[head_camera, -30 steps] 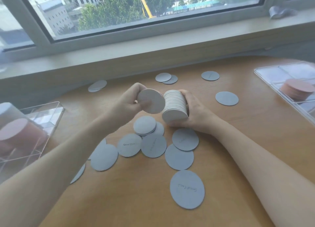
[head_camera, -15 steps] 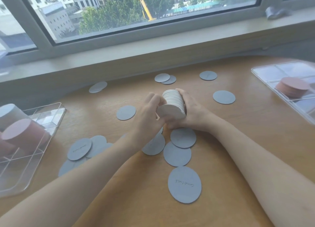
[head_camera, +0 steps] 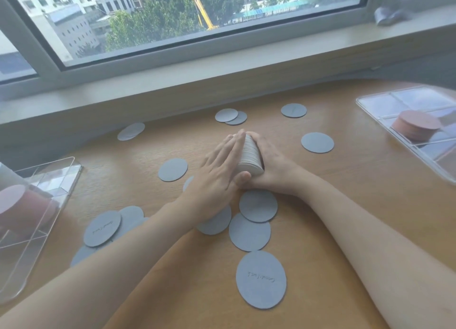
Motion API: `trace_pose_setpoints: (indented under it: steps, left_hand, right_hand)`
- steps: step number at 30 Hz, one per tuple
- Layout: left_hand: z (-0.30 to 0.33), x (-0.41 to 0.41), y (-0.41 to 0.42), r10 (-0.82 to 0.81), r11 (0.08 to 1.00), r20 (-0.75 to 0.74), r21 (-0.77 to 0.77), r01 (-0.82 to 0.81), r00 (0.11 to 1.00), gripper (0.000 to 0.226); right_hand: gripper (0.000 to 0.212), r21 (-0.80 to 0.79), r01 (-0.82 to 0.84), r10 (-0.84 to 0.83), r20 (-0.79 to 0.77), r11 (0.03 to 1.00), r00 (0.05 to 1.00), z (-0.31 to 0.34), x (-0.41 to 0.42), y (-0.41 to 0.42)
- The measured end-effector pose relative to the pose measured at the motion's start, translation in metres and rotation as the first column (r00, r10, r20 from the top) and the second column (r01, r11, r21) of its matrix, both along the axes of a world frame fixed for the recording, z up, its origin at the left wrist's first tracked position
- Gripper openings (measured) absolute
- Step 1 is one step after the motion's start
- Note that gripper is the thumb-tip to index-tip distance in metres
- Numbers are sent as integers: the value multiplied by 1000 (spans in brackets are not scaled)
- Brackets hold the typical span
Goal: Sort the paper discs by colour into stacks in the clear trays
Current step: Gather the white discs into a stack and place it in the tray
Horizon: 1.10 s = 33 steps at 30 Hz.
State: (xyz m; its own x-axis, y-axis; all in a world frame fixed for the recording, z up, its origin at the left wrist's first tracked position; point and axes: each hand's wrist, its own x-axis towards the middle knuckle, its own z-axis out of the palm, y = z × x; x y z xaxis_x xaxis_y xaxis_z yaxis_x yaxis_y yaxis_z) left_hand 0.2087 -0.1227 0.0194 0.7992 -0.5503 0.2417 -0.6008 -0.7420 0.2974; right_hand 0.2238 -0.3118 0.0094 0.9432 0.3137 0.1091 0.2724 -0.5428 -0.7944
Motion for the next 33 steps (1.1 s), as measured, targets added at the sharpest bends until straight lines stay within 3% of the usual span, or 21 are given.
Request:
trace_pose_setpoints:
  steps: [3,9,12,16,19,23,25,30,33]
  left_hand:
    - [-2,4,3,-14,999,104,30,11,995,62]
    - [-9,12,3,-152,983,200,-72,169,968,41]
    - [0,26,6,-185,947,190,-228,227,964,35]
    - [11,93,7,101,869,9,-488,-84,995,22]
    - [6,156,3,223,911,-104,-333,-246,969,33]
    - [-8,214,4,236,971,-126,82,-227,964,53]
    - [-9,223,4,229,962,-125,181,-205,965,52]
    - [1,200,10,242,961,72,120,-249,968,21]
    - [10,173,20,303,953,120,-11,-303,946,23]
  right_hand:
    - [106,26,9,-9,-13,1000,1000,1,0,1]
    - [101,26,30,-29,-31,999,999,-2,2,1]
    - [101,16,46,-46,-19,999,999,-2,3,1]
    - [114,-54,45,-44,9,998,999,-4,6,0]
    - [110,-46,49,-48,21,998,999,-4,7,0]
    - [103,-35,43,-41,51,998,998,-2,4,0]
    - [103,-46,41,-38,55,998,998,-2,4,-1]
    - [104,-62,35,-32,46,997,998,3,2,0]
    - [106,-52,33,-32,31,998,999,3,1,1]
